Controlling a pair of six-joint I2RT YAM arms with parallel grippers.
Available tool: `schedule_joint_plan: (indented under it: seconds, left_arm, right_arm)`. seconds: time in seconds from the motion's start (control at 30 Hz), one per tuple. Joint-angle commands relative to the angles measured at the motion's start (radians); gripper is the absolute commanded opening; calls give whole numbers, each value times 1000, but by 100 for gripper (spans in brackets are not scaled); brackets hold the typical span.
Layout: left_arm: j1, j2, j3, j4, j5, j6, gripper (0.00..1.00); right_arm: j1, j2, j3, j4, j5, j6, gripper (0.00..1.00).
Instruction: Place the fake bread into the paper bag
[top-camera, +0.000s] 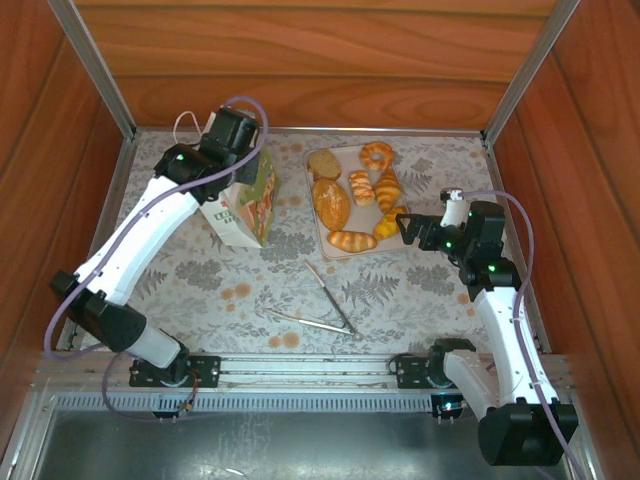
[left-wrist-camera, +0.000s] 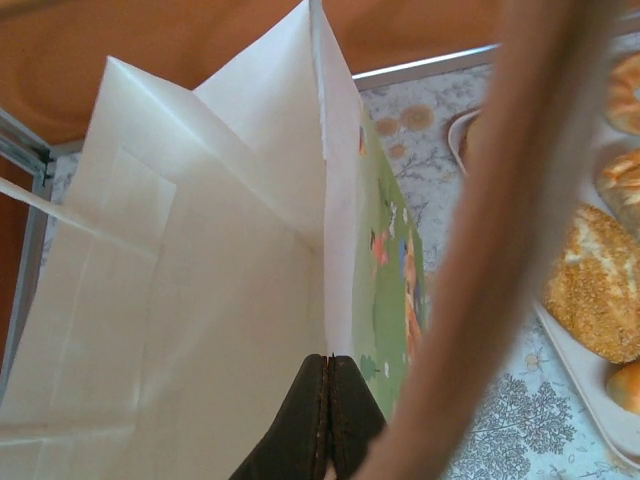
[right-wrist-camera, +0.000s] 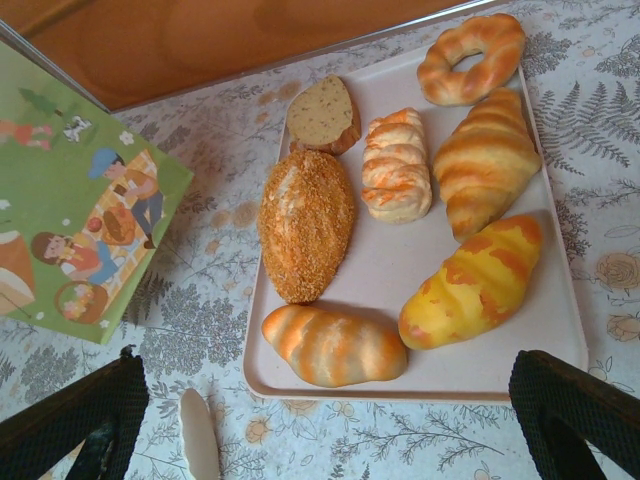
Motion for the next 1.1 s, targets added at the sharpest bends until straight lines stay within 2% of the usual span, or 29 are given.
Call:
schedule_joint_plan:
  seconds: [0.0,0.07,0.2,0.33,0.43,0.53,0.63,0.7,0.87,0.97,1.07]
  left_arm:
    - [-18,58,26,-20,-10,-66,15]
    - [-19,65,52,-19,23,-63,31]
    - [-17,34,88,-17,77,-43,54]
    - [-11,-54,75,-15,102,-18,65]
    - [-9,-148,29,8,122,29,70]
    - [-4,-244,-42,21,87,59,74]
    - [19,-352,-162,30,47,37,81]
    - [88,-436,-255,31,65,-26,82]
    - [387,-652,-480,112,349,-96,88]
    - [547,-696,-566,171,538,-142,89]
    - [659,-711,-683,267,684,-215,90]
  right_arm:
    - [9,2,28,-43,7,-19,100]
    - [10,3,43,-70,15,-34,100]
    - [10,1,59,-97,6,-40,100]
    - [11,-28,60,-97,31,-50,100]
    - [13,-58,63,-90,13,-70,100]
    - [33,-78,58,-78,-25,-100,100]
    - [106,-86,52,-71,-17,-140,100]
    - [184,-83,53,-65,6,-169,100]
    - [404,-60,34,13,66,-240,100]
    - [539,-16,47,3,135,-291,100]
    - [708,38,54,-28,255,-338,100]
